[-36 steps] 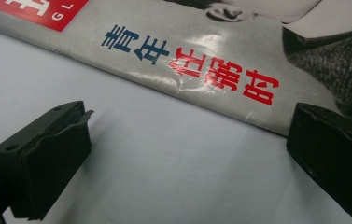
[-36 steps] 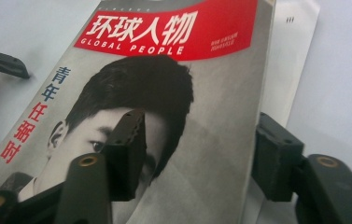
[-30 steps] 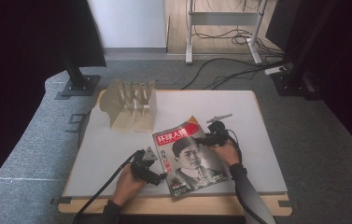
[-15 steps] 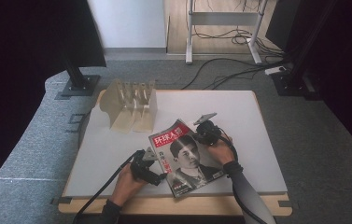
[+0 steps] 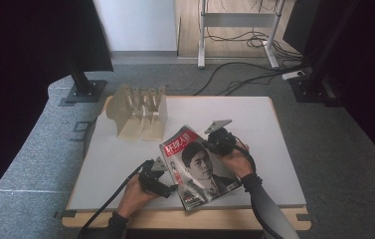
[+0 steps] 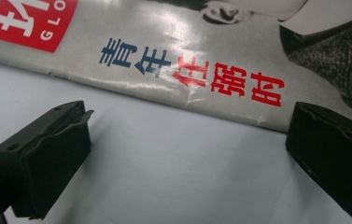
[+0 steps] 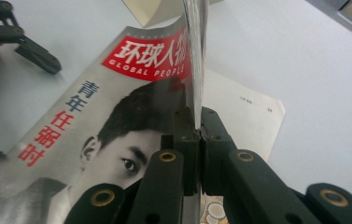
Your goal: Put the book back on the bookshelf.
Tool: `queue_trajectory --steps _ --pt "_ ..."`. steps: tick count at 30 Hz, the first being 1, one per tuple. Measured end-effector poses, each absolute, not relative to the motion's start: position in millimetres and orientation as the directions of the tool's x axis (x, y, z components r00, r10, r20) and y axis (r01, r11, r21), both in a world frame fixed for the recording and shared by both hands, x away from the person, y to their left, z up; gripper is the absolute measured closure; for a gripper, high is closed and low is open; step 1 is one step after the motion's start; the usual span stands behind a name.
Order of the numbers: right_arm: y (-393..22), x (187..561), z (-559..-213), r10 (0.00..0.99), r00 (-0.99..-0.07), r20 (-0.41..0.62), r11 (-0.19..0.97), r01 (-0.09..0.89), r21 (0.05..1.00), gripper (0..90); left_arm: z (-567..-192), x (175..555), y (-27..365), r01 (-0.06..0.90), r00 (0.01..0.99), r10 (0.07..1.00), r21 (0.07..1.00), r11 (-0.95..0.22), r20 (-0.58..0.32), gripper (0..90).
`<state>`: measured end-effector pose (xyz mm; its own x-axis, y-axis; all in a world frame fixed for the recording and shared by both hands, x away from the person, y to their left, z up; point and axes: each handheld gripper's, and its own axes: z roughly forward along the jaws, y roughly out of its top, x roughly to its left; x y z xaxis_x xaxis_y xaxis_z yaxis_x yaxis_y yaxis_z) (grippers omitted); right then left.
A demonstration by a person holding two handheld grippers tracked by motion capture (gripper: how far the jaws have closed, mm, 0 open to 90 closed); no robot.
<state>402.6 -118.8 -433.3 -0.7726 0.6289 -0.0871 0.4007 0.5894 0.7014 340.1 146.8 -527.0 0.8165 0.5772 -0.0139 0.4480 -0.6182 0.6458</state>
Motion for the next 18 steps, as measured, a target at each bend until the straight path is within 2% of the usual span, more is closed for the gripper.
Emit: queue_trajectory --steps 9,18 --pt "-124 387 -407 0.603 -0.79 -0.111 0.584 0.343 0.735 86.2 -517 357 155 0.517 0.796 0.586 0.673 -0.529 -0.151 1.2" --pt "-130 373 -382 0.6 -0.788 -0.139 0.577 0.306 0.757 86.2 -502 381 143 0.501 0.819 0.549 0.68 -0.536 -0.171 3.5"
